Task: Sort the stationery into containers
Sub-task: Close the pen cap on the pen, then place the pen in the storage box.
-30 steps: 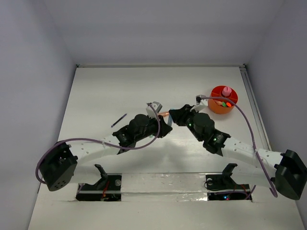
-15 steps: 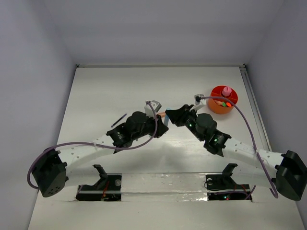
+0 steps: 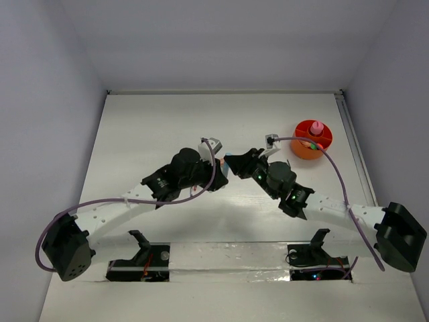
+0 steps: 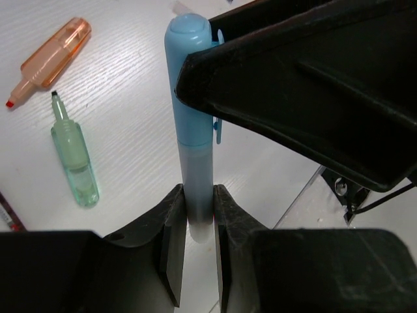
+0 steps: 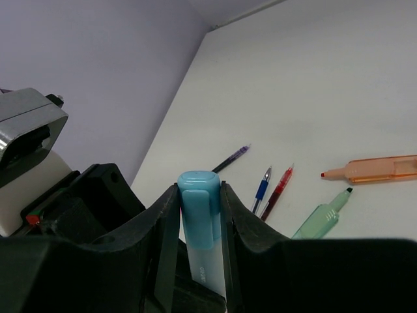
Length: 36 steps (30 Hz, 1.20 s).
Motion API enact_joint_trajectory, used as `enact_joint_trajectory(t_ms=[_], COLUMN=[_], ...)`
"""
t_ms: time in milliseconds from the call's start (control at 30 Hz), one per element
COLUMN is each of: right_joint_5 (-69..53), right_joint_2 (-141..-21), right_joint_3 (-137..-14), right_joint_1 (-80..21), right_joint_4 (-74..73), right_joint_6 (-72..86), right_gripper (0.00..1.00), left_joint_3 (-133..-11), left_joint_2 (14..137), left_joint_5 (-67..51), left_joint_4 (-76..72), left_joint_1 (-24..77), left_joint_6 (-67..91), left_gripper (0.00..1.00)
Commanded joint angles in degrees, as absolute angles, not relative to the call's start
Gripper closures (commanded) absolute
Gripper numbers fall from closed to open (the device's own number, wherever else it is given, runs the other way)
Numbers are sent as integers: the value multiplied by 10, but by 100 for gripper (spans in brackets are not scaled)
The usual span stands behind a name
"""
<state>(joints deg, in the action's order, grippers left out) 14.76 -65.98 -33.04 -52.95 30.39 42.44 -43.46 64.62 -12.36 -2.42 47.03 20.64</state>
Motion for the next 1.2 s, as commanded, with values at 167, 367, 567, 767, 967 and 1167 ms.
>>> enact_joint_trajectory(t_ms=[167, 367, 567, 767, 967, 1167], right_joint_5=[-4, -8, 51, 134, 118, 141], right_joint_2=[-708, -736, -710, -672, -698, -722], right_joint_3=[-294, -287, -293, -381, -475, -547], right_joint_1=[-612, -630, -638, -590, -430, -338], right_joint_4=[154, 166, 155, 131, 144, 142], right_joint_6=[467, 485, 492, 411, 345, 316], right_gripper=[100, 100, 100, 100, 100, 100], left_joint_3=[-571, -578, -546, -452, -412, -387], left_joint_2=[600, 576, 590, 597, 586, 560], left_joint_5=[-63, -80, -113, -133, -103, -93], left_joint_4=[-280, -278, -286, -301, -301, -285], left_joint_1=[409, 381, 381, 393, 427, 438], left_joint_6=[196, 198, 217, 250, 237, 228], left_gripper=[100, 100, 100, 100, 71, 35])
